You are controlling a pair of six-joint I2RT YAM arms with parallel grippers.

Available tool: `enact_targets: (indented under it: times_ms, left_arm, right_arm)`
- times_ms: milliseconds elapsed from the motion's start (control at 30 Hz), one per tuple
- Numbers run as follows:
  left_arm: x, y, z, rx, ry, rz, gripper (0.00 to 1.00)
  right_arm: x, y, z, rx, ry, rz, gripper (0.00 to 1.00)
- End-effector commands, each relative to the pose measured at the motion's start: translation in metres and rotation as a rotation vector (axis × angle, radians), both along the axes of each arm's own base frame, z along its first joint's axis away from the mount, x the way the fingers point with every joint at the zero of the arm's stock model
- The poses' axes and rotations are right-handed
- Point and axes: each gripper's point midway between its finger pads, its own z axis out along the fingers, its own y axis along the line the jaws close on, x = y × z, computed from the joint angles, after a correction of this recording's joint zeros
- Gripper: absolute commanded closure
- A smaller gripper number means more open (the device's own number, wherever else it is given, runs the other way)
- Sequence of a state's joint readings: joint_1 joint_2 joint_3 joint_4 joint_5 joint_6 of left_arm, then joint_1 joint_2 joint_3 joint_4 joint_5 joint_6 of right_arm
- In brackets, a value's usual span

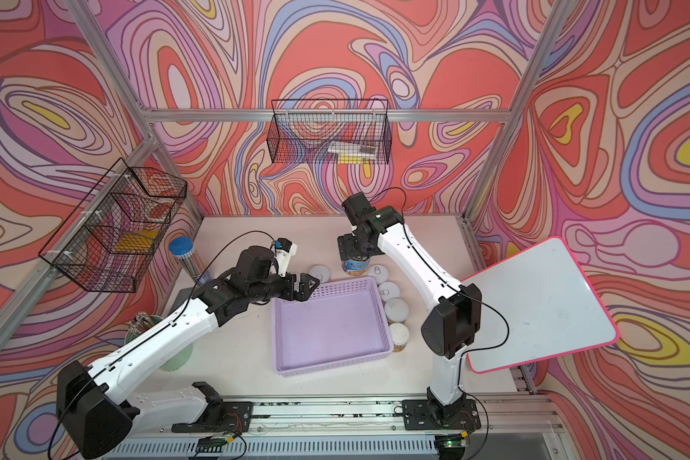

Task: Put the canned food in the basket
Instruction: Place the canned food in the basket.

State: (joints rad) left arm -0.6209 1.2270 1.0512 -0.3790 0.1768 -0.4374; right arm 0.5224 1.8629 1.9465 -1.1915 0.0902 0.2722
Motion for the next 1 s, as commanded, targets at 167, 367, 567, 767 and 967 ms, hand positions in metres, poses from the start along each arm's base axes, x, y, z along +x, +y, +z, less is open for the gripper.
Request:
enact_targets:
  times_ms: [167, 367, 567, 767, 967]
  left_arm:
    - [-0.025, 0.007, -0.006, 0.042, -0.019, 0.009, 0.01]
    - [-0.045, 0.011, -0.024, 0.034, 0.013, 0.006, 0.01]
    - [-0.057, 0.012, -0.046, 0.046, 0.055, 0.004, 0.01]
    - [-0.058, 0.010, -0.058, 0.057, 0.079, 0.004, 0.01]
    - [-0.052, 0.002, -0.061, 0.040, 0.092, 0.006, 0.01]
  right_arm:
    - [-0.031, 0.007, 0.029, 0.041, -0.087, 0.002, 0.46]
    - [-0.054, 0.005, 0.013, 0.052, -0.054, -0.013, 0.47]
    - [-0.063, 0.007, 0.000, 0.086, -0.028, -0.025, 0.48]
    - [-0.063, 0.010, -0.010, 0.088, -0.011, -0.024, 0.49]
    - [-0.053, 0.009, -0.019, 0.058, -0.025, -0.041, 0.50]
